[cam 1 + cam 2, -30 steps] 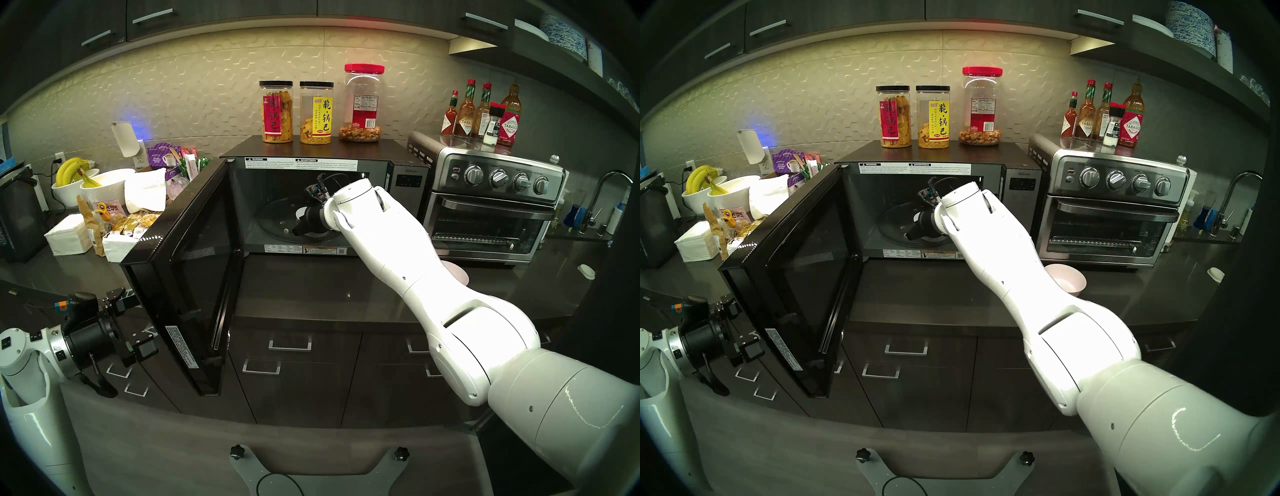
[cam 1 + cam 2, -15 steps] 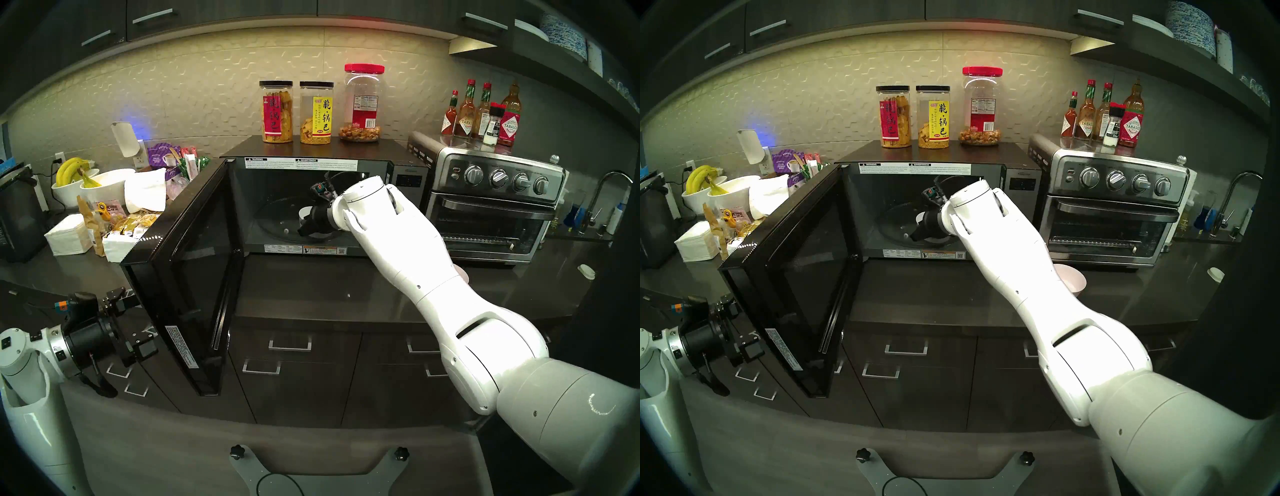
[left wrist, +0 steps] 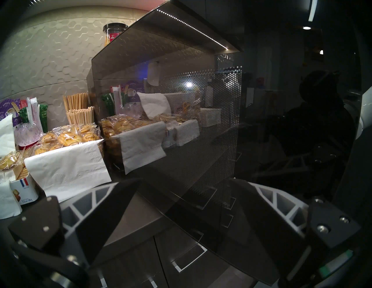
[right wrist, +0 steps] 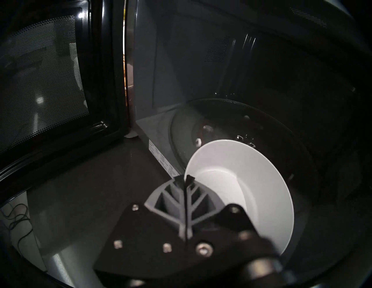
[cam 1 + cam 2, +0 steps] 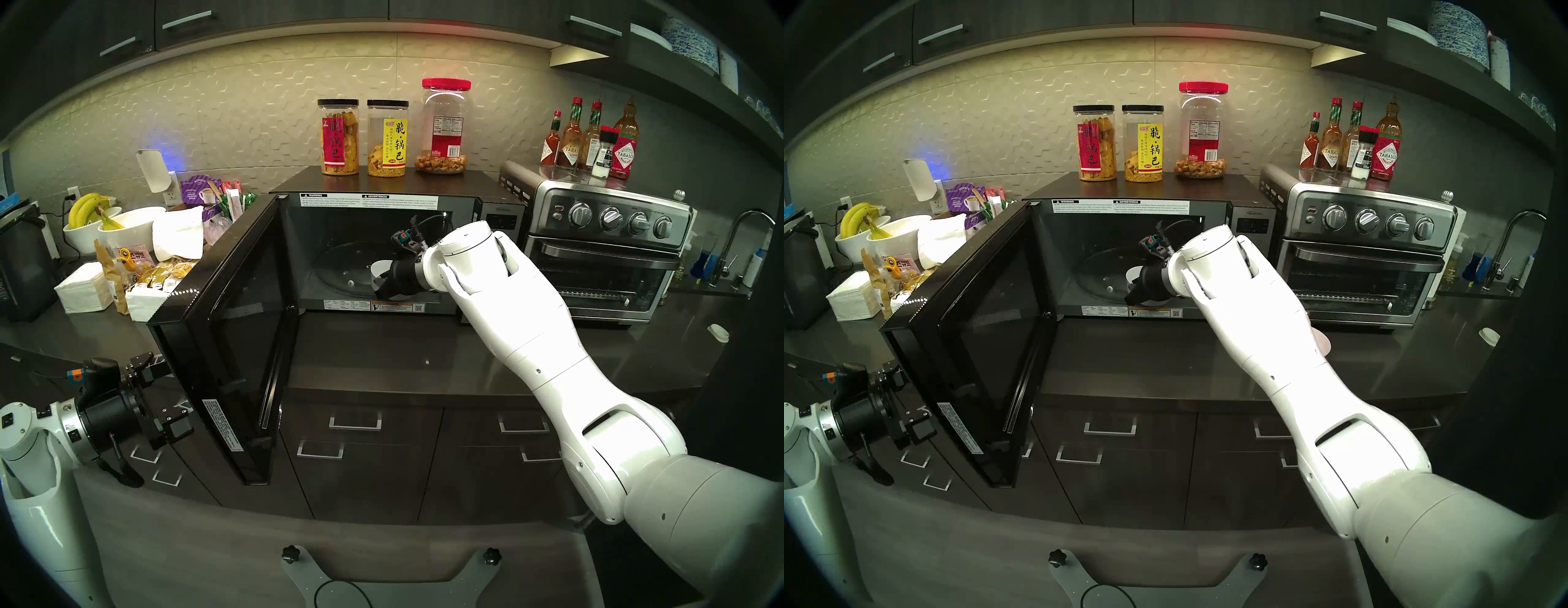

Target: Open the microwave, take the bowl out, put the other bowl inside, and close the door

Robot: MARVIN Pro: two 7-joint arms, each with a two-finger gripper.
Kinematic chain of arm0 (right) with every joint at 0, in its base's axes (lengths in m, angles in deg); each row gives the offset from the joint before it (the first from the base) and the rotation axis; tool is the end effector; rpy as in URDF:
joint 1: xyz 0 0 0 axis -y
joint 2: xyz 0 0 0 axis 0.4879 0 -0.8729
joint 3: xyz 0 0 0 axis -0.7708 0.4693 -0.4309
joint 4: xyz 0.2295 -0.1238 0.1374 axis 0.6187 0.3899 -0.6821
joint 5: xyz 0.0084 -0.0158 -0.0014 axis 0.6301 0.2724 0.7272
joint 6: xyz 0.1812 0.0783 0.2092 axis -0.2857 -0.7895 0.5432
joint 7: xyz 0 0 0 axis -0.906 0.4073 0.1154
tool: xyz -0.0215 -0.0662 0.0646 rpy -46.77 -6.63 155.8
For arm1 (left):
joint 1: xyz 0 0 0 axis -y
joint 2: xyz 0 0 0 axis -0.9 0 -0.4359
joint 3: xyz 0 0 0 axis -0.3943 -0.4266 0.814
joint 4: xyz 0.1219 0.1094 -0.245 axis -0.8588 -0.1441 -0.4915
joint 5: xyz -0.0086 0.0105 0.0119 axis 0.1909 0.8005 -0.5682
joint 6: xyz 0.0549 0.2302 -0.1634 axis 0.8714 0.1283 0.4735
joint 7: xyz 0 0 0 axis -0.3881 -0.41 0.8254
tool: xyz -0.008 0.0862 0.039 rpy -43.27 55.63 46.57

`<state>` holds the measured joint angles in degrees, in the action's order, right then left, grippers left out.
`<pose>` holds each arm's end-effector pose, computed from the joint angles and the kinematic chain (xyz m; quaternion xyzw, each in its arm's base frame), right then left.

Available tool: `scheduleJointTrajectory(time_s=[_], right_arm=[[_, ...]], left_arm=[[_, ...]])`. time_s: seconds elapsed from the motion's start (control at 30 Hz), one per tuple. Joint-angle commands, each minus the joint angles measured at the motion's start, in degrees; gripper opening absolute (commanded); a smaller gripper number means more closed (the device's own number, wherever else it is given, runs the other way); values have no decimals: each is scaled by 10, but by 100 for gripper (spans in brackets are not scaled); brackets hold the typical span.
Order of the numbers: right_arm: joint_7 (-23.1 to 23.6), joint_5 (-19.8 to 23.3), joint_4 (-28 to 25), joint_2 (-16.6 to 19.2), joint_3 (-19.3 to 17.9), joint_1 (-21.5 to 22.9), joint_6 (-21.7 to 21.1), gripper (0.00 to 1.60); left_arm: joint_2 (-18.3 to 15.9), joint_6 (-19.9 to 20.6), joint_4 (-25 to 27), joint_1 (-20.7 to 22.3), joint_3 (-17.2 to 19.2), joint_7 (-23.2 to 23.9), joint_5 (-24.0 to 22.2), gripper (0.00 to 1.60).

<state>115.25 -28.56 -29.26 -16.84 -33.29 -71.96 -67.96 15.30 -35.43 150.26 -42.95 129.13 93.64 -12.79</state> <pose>0.5241 0.1304 -0.1310 -0.7622 -0.4098 -0.4838 0.1304 0.2104 0.1683 -0.1829 0.7104 -0.2692 0.6177 0.2030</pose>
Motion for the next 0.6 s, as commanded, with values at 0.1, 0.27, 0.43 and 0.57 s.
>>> scheduleJointTrajectory(time_s=[0.1, 0.27, 0.43, 0.57], right_arm=[[45, 17, -107, 63, -24, -29, -12, 0], [56, 21, -112, 71, -26, -30, -11, 0], [78, 32, -149, 90, -40, -43, -16, 0], [93, 39, -191, 110, -50, -60, -25, 0]], left_arm=[[-1, -1, 8, -1, -1, 6, -4, 160], [-1, -1, 8, -1, -1, 6, -4, 160], [-1, -1, 8, -1, -1, 6, -4, 160], [-1, -1, 8, -1, -1, 6, -4, 160]])
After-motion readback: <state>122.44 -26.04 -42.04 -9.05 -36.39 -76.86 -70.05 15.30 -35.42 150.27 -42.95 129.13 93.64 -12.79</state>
